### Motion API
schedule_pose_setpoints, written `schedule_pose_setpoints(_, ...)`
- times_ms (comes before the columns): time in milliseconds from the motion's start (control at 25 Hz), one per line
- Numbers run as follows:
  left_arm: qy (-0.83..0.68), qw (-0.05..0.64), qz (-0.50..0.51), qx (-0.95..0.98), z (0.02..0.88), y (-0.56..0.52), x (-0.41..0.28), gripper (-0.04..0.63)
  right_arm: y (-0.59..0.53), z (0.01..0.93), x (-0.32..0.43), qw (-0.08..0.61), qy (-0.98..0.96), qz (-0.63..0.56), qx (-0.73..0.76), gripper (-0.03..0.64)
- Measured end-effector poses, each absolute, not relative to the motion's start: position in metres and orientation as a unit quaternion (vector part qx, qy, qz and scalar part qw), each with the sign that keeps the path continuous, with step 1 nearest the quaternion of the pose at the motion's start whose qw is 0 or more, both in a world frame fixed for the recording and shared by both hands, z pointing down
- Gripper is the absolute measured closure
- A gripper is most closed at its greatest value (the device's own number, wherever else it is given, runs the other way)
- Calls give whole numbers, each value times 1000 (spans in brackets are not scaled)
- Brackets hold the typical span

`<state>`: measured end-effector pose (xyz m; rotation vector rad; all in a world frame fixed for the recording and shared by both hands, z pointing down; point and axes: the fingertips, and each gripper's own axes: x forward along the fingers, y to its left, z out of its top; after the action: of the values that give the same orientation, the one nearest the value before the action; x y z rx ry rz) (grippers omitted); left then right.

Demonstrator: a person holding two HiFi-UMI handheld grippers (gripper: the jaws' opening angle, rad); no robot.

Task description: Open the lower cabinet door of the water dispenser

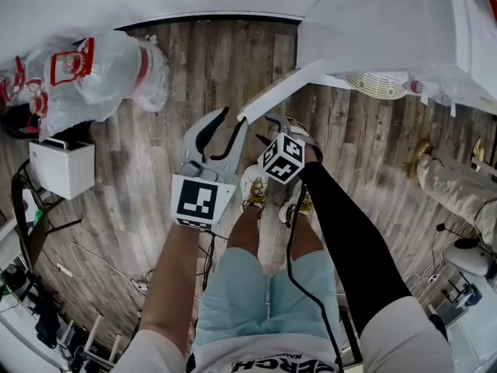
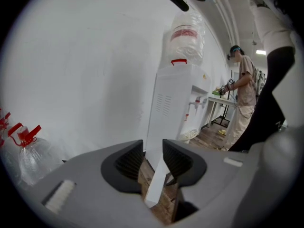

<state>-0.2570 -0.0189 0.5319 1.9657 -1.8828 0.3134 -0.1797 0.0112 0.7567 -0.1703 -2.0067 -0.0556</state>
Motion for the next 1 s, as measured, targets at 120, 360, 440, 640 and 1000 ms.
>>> schedule_pose_setpoints(120,-668,192,106,711,525,-24,-246,449,4,741,-169,523,-851,-7,-43,405)
schedule_pose_setpoints(360,-644,175,114,736,506,-38,-205,449,-23,700,-132,489,-871,18,33,405)
schedule_pose_setpoints(440,-637,171,115,743,498,-43,-188,449,-35,683,-115,476,-877,25,60,405)
schedule_pose_setpoints(640,-621,162,120,758,481,-56,-145,449,-67,644,-69,444,-886,46,124,405)
schedule_pose_setpoints(1000,-598,150,127,777,433,-67,-68,445,-102,549,14,370,-897,79,230,405)
